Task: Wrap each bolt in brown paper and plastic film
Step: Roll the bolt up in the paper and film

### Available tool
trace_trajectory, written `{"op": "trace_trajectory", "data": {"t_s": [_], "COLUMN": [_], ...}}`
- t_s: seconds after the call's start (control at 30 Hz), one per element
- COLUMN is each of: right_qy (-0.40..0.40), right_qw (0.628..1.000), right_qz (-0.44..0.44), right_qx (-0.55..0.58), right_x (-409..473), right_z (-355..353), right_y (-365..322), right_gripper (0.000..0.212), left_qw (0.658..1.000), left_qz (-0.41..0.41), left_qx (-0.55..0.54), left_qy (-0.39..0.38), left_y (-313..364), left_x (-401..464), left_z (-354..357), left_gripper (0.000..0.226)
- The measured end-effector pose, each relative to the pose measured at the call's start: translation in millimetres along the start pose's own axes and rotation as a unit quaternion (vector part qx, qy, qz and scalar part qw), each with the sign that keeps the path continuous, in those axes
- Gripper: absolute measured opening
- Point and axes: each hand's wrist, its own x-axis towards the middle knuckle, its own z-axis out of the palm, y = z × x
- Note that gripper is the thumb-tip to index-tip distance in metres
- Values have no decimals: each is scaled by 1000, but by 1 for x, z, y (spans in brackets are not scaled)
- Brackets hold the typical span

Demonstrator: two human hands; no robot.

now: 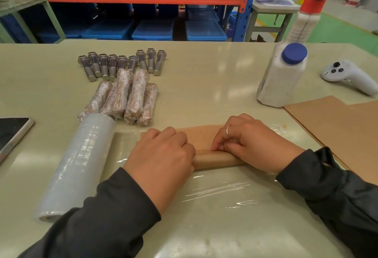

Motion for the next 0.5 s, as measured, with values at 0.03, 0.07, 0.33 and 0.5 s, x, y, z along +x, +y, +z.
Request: {"op": "trace_trajectory", "data": {"t_s": [0.03, 0.07, 0.33, 0.5], "right_qy": [8, 22, 65, 74], "right_qw": [1000, 1000, 993, 993], "right_qz": [3, 5, 82, 67], "right_qx": [-2, -8, -55, -57], "right_x": [0, 0, 8, 11], "right_z": [-1, -1, -1, 0], "right_y": [1, 3, 16, 16], "right_gripper": [13, 18, 52, 33], "left_qw": [1000, 1000, 1000, 1000], "left_qz": [-3, -5, -2, -5], "left_qx": [2, 4, -2, -2], "left_qy": [-6, -5, 8, 25], "left_y": [0, 0, 0, 0], "left_x": [1, 1, 3, 3], "left_z": [1, 1, 4, 6], "left_gripper": [25, 25, 24, 23]}}
